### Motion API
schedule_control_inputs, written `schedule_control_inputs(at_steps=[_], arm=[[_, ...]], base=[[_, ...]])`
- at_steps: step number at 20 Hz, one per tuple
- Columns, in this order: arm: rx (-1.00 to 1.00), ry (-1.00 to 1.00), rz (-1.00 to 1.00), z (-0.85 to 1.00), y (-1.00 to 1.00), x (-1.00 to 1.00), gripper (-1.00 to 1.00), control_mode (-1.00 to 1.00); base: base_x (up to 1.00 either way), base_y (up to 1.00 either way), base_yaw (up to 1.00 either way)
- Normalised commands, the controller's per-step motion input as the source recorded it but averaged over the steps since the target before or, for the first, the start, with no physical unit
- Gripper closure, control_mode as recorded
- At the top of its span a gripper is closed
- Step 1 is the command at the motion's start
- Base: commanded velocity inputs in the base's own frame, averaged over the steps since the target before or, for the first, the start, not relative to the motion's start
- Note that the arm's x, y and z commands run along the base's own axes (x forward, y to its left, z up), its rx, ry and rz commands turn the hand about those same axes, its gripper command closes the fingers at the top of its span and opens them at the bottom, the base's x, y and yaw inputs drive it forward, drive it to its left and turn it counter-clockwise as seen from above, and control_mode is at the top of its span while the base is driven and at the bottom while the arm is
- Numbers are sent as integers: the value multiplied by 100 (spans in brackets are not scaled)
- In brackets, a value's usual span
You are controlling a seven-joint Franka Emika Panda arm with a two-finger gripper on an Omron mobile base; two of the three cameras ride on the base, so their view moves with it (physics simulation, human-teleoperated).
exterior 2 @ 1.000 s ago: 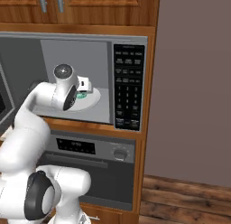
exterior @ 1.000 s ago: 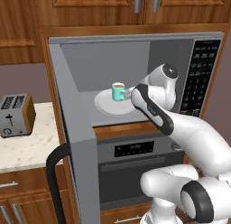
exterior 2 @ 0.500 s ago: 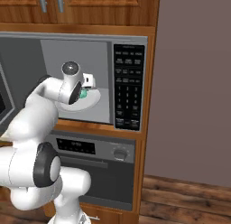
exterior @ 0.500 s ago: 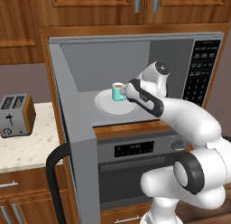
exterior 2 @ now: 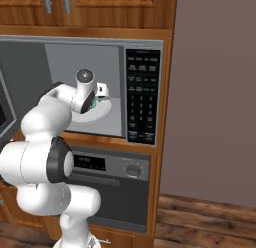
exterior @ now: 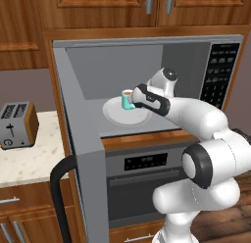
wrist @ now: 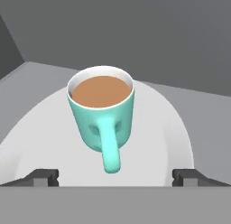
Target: Pick the cup of tea, navigate to the dining table, and place it on the saucer.
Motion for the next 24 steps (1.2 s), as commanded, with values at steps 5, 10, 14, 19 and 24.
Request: schedule_control_inputs(at_steps=[5, 10, 14, 19, 24], arm=[[0, 9, 3, -18, 6, 19, -100, -100], [0, 10, 3, -3, 19, 2, -100, -100], [0, 8, 5, -2, 14, 1, -100, -100], [0, 2, 4, -9, 1, 14, -100, -100], [0, 0, 1, -9, -4, 7, -100, -100]], base=[[0, 0, 0], [0, 0, 0], [0, 0, 0], [0, 0, 0], [0, 0, 0]])
